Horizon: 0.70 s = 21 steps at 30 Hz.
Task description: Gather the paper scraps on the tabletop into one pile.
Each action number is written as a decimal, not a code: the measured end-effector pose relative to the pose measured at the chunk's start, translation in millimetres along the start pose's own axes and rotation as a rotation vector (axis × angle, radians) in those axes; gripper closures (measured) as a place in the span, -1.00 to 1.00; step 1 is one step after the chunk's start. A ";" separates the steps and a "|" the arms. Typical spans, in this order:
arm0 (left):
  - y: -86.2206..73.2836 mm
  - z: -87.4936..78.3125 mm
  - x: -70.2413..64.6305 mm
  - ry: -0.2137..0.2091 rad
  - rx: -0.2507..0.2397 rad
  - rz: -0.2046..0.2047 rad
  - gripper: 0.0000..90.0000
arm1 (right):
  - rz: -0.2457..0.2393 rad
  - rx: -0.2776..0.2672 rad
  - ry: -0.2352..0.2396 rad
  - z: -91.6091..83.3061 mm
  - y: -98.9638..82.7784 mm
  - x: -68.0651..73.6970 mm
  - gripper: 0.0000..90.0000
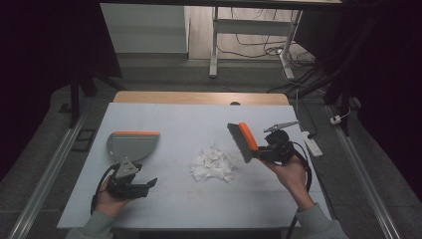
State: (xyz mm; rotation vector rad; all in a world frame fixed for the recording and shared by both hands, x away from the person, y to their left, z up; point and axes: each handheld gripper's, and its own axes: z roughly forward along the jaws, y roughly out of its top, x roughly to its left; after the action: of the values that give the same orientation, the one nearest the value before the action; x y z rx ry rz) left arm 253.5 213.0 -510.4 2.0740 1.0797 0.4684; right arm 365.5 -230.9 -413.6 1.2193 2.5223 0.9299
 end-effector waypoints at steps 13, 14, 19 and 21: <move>2.5 2.9 3.8 0.005 0.001 -0.011 -0.43 | -0.020 -0.005 -0.009 -9.5 -44.0 -19.2 0.57; 2.6 2.7 3.9 0.004 0.000 -0.012 -0.43 | -0.022 -0.008 -0.011 -10.7 -46.6 -20.5 0.57; 2.9 2.3 5.2 0.007 -0.004 -0.018 -0.43 | -0.038 -0.025 -0.015 -16.3 -59.5 -25.6 0.57; 3.2 2.2 5.6 0.009 -0.005 -0.018 -0.43 | -0.045 -0.034 -0.021 -18.4 -65.1 -26.7 0.57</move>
State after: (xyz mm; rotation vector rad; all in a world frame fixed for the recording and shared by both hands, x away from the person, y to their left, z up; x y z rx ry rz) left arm 259.8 215.4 -509.5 2.0580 1.1010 0.4709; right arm 333.3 -289.9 -441.6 1.1510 2.4964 0.9401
